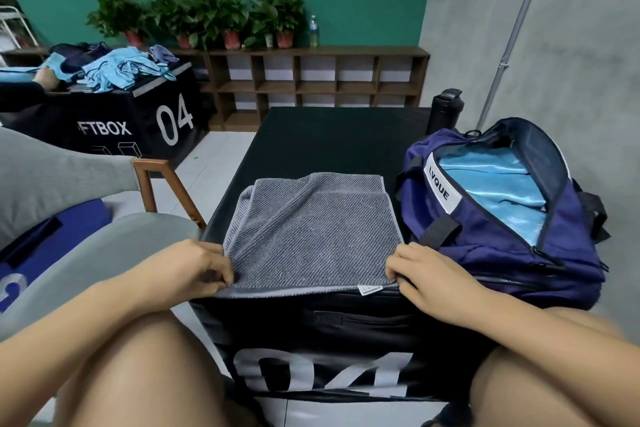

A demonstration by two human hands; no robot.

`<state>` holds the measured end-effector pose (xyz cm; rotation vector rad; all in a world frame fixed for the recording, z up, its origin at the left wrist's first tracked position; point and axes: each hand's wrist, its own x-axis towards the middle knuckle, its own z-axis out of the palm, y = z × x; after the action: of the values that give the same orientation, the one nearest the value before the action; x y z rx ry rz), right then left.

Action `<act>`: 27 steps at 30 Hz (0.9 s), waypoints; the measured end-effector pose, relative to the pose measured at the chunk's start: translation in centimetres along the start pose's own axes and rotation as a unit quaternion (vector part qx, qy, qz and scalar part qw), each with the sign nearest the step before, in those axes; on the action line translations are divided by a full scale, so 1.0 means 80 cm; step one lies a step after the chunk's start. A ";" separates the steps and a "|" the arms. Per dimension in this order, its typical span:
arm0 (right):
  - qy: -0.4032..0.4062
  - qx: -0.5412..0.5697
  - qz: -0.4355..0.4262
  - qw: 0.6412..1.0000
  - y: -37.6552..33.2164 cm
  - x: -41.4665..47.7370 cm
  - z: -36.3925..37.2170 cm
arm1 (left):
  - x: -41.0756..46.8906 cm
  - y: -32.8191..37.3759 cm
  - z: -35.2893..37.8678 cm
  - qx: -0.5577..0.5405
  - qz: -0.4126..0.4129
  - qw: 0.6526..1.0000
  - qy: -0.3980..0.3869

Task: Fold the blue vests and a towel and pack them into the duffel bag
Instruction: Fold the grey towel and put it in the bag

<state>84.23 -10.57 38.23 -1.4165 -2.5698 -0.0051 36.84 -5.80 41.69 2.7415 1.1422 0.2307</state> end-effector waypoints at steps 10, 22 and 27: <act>-0.021 0.002 0.010 1.000 -0.009 0.006 -0.007 | -0.001 0.013 -0.018 -0.079 -0.093 0.990 -0.073; 0.020 0.039 0.036 0.998 -0.016 0.087 -0.006 | 0.098 -0.030 -0.010 -0.111 -0.307 0.939 0.105; 0.022 0.047 0.022 0.998 -0.017 0.130 0.005 | 0.158 -0.061 -0.002 -0.135 -0.375 0.904 0.156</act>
<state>77.62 -2.60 39.84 -1.4206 -2.4688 0.0892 42.25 6.65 41.83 1.8852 1.9694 0.6666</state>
